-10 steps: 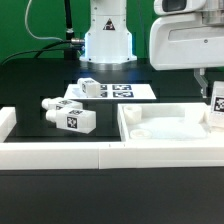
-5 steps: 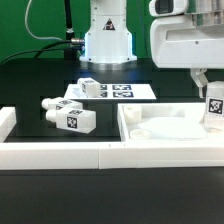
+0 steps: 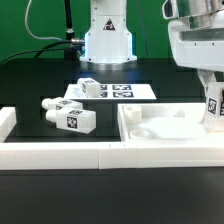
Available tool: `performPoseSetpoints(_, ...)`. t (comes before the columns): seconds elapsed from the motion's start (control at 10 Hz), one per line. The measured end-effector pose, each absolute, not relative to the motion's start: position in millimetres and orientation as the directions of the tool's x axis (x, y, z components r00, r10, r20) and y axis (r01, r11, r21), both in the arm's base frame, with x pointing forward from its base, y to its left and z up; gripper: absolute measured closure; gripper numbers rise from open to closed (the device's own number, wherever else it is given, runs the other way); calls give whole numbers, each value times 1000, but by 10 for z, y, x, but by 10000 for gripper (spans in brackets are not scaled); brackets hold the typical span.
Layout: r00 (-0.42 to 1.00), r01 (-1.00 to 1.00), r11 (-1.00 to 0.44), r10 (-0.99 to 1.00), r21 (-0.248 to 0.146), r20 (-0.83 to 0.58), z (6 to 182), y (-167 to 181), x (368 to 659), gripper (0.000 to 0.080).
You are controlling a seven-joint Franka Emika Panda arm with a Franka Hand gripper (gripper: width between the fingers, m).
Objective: Assemble one leg
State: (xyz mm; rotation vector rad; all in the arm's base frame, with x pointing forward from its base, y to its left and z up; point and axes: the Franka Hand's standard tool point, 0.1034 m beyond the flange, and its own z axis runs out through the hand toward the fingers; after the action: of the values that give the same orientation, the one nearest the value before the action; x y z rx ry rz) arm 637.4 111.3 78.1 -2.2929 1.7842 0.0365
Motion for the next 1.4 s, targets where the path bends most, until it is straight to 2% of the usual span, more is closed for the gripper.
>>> performPoseSetpoints(0.1, 283, -951, -256, -946, -173, -157, 780, 1110, 6374, 297)
performPoseSetpoints(0.2, 448, -885, -422, -886, -195, -121, 778, 1091, 6373, 186)
performPoseSetpoints(0.3, 621, -776, -597, -779, -203, -82, 791, 1081, 6377, 186)
performPoseSetpoints(0.4, 760, -646, -744, -648, -170, -49, 817, 1130, 6369, 156)
performPoseSetpoints(0.8, 916, -393, -903, -401, -175, 12, 813, 1098, 6389, 150)
performPoseSetpoints(1.0, 996, -57, -991, -65, -125, 60, 785, 1030, 6386, 150)
performPoseSetpoints(1.2, 992, -103, -986, -111, -130, 54, 779, 1036, 6382, 150)
performPoseSetpoints(1.4, 977, -204, -969, -211, -136, 39, 777, 1041, 6380, 429)
